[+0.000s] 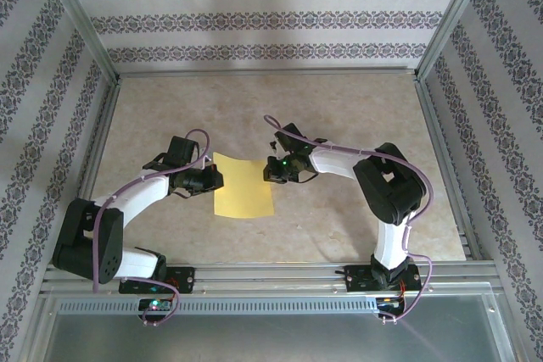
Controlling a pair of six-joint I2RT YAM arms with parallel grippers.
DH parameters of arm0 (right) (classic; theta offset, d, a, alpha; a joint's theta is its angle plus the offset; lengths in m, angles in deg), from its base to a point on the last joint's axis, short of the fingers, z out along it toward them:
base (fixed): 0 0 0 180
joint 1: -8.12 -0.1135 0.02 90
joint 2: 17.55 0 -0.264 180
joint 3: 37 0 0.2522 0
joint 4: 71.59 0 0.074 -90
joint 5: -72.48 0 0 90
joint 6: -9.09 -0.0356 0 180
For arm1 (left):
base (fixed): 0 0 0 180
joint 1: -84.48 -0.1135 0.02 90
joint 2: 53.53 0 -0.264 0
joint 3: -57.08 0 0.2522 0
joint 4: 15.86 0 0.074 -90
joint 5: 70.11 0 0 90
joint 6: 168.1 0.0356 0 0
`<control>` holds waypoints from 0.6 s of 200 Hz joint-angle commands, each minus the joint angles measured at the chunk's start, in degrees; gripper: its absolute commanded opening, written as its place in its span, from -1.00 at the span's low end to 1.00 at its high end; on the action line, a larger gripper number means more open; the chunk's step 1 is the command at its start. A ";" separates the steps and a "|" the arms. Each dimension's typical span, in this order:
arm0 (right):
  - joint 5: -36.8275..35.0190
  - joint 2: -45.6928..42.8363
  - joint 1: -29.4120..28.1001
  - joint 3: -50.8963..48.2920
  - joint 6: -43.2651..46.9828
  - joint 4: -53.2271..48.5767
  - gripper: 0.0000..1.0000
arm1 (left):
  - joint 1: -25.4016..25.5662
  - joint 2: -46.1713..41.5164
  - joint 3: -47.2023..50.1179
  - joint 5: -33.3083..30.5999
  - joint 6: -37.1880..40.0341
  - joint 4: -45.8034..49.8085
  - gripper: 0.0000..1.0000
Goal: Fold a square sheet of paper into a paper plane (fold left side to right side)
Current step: Place a square sheet of paper at the center of the table.
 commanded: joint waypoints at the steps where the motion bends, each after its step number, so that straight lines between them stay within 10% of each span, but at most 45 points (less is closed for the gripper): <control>1: 0.17 1.56 -0.91 1.38 -0.50 -0.14 -0.99 | 0.72 0.50 -1.21 0.29 1.00 1.10 -1.00; 120: -6.16 3.43 -1.71 0.76 2.41 -5.41 -0.97 | 0.82 1.11 -0.94 3.92 -2.65 -3.40 -0.65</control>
